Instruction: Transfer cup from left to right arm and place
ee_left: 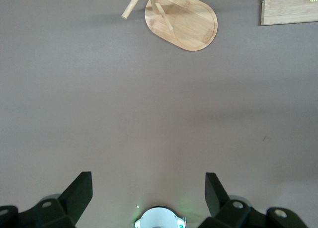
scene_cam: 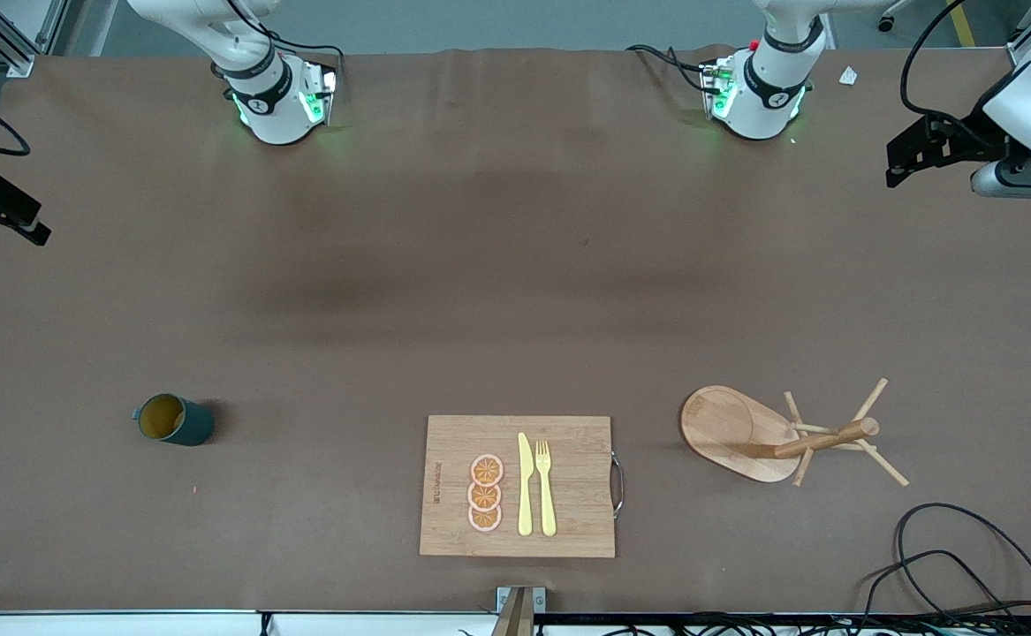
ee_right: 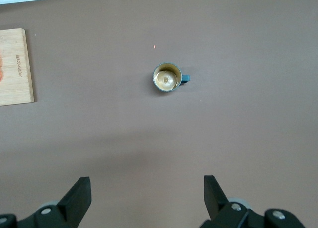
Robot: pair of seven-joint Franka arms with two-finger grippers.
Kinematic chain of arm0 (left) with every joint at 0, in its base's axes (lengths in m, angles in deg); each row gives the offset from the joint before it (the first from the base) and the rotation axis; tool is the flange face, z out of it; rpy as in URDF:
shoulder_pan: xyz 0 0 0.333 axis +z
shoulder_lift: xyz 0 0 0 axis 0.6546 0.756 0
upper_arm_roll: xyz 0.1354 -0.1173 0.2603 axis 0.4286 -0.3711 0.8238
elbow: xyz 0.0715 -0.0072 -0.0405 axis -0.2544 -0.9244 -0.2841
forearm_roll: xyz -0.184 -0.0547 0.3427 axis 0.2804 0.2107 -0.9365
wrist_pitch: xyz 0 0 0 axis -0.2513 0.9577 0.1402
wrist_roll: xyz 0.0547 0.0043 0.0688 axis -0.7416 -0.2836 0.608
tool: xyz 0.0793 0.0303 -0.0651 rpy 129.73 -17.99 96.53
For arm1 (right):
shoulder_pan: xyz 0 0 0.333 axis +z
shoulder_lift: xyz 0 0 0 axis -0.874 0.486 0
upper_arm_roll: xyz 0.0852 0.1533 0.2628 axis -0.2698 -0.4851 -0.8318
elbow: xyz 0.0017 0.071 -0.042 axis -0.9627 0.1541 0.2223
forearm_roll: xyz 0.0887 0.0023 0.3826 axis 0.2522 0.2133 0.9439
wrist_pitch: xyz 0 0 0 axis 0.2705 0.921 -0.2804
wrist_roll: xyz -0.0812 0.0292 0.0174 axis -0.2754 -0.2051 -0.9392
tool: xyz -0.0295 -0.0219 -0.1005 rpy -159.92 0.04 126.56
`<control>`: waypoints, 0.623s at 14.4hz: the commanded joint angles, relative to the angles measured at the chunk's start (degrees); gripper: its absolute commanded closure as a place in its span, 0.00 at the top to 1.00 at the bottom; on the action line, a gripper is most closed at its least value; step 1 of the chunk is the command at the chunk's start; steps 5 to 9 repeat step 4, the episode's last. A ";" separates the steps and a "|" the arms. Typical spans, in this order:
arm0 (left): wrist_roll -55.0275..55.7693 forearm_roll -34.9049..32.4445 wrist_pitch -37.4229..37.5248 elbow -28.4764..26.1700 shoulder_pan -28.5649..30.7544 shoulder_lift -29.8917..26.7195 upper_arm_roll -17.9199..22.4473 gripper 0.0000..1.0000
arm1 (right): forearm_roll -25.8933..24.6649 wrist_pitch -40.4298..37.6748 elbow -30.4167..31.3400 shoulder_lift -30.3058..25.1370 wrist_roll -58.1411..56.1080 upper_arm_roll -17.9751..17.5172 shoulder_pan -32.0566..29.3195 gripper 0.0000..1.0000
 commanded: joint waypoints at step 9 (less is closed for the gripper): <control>-0.31 0.23 -0.20 0.11 -0.18 -0.35 -0.09 1.00 | -1.29 -0.04 1.78 -1.77 -0.47 0.07 0.34 1.00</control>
